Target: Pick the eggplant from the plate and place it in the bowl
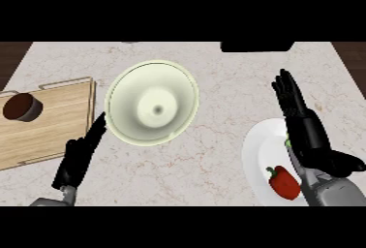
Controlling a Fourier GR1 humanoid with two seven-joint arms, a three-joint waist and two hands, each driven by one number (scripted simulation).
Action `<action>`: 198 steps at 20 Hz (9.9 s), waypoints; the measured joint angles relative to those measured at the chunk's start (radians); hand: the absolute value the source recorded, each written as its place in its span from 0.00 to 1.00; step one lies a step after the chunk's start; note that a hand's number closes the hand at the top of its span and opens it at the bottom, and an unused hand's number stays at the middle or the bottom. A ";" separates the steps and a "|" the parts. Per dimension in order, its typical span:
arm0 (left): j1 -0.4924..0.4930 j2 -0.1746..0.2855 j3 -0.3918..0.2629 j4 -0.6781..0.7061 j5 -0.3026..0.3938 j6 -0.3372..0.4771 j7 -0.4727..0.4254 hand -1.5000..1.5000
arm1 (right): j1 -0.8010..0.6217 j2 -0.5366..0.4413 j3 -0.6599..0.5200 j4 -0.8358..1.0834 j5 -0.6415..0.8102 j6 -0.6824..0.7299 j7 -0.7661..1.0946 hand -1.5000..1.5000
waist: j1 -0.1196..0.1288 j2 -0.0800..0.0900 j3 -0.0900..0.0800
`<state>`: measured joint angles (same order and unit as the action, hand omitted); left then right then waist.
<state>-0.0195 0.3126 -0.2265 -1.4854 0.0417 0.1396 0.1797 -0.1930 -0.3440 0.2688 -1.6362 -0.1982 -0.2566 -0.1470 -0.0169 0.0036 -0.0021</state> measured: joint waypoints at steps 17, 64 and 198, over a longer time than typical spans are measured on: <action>-0.198 0.058 0.315 -0.059 0.159 -0.004 -0.164 0.50 | -0.115 -0.268 0.122 -0.029 -0.335 0.621 0.495 0.00 | 0.027 -0.003 0.001; -0.222 0.041 0.379 0.011 0.165 -0.075 -0.229 0.50 | -0.508 -0.396 0.236 0.478 0.129 1.507 0.536 0.00 | 0.038 0.005 0.005; -0.264 0.011 0.409 0.014 0.118 -0.099 -0.181 0.50 | -0.620 0.332 0.072 0.514 1.312 -0.368 1.287 0.00 | 0.044 -0.007 0.001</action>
<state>-0.2838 0.3231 0.1830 -1.4713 0.1593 0.0402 -0.0015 -0.8133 -0.0117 0.3406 -1.1218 1.1133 -0.6246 1.1397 0.0276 -0.0037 -0.0009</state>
